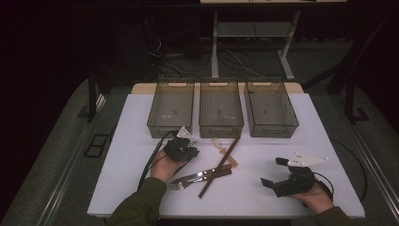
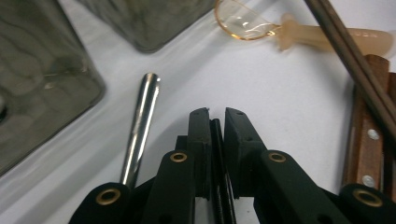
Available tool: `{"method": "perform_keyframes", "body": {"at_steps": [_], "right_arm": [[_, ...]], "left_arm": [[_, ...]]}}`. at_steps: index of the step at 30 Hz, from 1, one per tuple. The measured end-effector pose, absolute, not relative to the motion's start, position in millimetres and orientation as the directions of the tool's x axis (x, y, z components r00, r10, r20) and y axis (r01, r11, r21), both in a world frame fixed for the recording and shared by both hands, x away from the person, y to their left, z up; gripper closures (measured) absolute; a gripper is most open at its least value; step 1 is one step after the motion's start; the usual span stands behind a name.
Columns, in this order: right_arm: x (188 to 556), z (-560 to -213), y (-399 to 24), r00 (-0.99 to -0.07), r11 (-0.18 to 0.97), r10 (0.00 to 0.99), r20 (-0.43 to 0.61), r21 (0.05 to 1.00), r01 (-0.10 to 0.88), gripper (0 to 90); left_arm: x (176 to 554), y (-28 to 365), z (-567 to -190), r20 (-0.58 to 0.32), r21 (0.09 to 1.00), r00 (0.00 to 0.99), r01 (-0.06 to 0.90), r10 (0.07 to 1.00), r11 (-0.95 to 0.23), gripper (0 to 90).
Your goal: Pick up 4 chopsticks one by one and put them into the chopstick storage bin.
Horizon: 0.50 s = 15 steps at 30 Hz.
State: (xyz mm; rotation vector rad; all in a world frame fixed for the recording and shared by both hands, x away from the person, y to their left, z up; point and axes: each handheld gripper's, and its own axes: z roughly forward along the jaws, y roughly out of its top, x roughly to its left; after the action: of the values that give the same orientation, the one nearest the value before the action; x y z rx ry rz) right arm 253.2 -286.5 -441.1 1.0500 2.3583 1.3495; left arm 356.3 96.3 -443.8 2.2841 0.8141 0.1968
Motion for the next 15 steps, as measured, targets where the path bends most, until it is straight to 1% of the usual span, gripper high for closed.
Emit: {"method": "perform_keyframes", "body": {"at_steps": [6, 7, 11, 15], "right_arm": [[253, -441, -286, -0.718, 0.32, 0.681, 0.146, 0.822, 0.471, 0.7], [253, -441, -287, -0.719, 0.322, 0.68, 0.145, 0.822, 0.47, 0.7], [253, -441, -287, -0.718, 0.32, 0.68, 0.146, 0.823, 0.47, 0.7], [253, -441, -287, -0.719, 0.32, 0.68, 0.146, 0.823, 0.47, 0.7]], "left_arm": [[357, 97, -444, -0.09, 0.661, 0.794, 0.499, 0.601, -0.56, 80.1], [356, 97, -444, -0.087, 0.664, 0.783, 0.506, 0.616, -0.55, 78.7], [356, 102, -439, -0.096, 0.689, 0.768, 0.51, 0.633, -0.515, 65.4], [352, 109, -432, -0.12, 0.715, 0.763, 0.51, 0.635, -0.478, 56.5]]}}
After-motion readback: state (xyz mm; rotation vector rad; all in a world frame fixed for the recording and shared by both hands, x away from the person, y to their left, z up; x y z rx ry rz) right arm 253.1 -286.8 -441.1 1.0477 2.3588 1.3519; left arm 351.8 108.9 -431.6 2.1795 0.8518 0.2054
